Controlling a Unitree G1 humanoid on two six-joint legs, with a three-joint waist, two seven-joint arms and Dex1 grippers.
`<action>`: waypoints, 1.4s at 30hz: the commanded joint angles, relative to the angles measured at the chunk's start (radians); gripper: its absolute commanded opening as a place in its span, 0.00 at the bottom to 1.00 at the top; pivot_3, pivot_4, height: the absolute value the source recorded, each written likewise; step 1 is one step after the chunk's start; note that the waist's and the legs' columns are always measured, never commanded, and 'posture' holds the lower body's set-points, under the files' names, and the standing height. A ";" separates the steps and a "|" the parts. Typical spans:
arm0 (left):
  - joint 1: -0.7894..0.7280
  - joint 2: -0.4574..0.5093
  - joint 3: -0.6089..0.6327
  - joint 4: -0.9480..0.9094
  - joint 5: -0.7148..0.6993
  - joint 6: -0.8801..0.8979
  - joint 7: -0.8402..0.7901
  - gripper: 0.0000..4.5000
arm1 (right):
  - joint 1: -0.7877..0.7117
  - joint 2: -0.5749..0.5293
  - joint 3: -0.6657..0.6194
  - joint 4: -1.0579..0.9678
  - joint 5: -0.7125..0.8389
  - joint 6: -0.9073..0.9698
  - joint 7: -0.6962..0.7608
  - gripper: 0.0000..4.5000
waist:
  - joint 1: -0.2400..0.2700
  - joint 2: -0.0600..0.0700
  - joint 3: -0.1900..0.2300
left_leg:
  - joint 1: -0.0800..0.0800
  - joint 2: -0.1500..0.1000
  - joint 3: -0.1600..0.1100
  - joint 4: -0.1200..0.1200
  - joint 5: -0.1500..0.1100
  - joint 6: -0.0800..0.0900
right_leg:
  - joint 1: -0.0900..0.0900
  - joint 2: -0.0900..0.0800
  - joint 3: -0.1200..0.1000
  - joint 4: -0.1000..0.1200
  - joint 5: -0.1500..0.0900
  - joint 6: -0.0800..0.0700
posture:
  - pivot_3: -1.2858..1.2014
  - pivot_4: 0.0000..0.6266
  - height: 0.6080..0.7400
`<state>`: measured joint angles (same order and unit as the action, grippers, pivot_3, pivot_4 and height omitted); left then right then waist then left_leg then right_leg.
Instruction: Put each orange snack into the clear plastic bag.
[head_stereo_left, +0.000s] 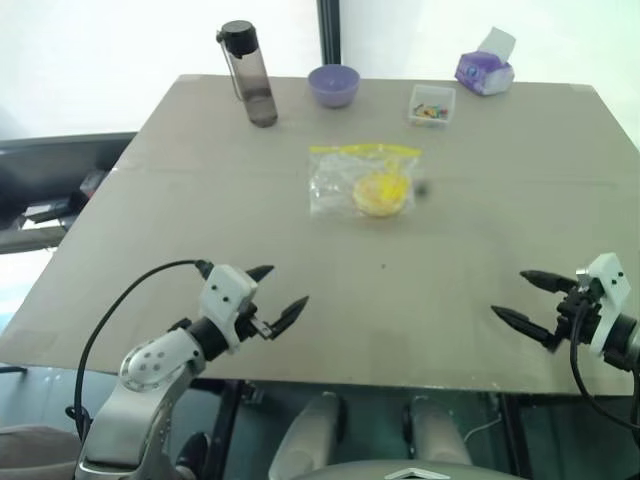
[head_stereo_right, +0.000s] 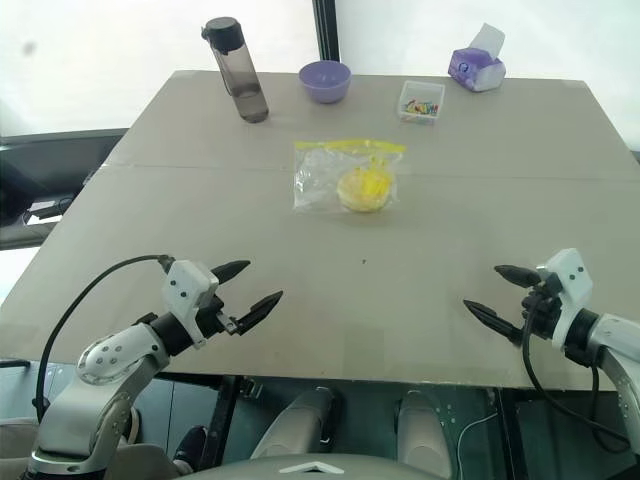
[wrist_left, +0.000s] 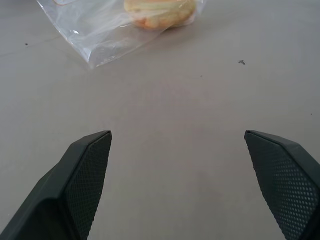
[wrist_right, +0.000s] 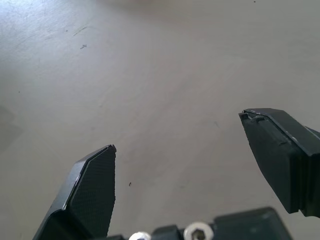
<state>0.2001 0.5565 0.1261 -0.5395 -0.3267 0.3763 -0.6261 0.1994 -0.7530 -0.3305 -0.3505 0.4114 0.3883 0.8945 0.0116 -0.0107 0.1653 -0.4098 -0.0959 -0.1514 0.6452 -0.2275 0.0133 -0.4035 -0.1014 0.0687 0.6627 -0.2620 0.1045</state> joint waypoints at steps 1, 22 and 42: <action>-0.003 -0.001 0.006 -0.016 0.001 -0.024 0.004 1.00 | -0.012 -0.016 -0.012 -0.012 0.006 -0.016 0.006 1.00 | 0.000 0.000 0.000 | 0.000 0.000 0.000 0.000 0.000 0.000 | 0.000 0.000 0.000 0.000 0.000 0.000 | 0.52 0.24 0.99; -0.677 -0.169 0.065 0.485 -0.152 0.249 0.181 1.00 | -0.231 0.035 0.116 -0.105 0.049 0.074 -0.098 1.00 | 0.001 -0.001 0.000 | -0.003 -0.002 -0.006 0.004 0.001 -0.001 | 0.000 0.000 -0.005 0.000 0.000 0.000 | 0.52 0.24 0.99; -1.321 -0.289 0.108 1.670 -0.019 -0.064 0.139 1.00 | -0.266 0.062 0.143 -0.089 0.024 0.036 -0.135 1.00 | -0.019 -0.003 0.002 | -0.006 -0.004 -0.006 0.005 0.003 -0.005 | -0.002 -0.001 -0.005 0.001 0.000 0.001 | 0.52 0.24 0.99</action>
<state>-1.0723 0.2707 0.2180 1.0808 -0.3547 0.3606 -0.4793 -0.0556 -0.6959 -0.1729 -0.4209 0.4378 0.4511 0.7700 -0.0075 -0.0141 0.1668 -0.4153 -0.1002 -0.1575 0.6500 -0.2245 0.0086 -0.4056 -0.1022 0.0639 0.6638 -0.2617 0.1051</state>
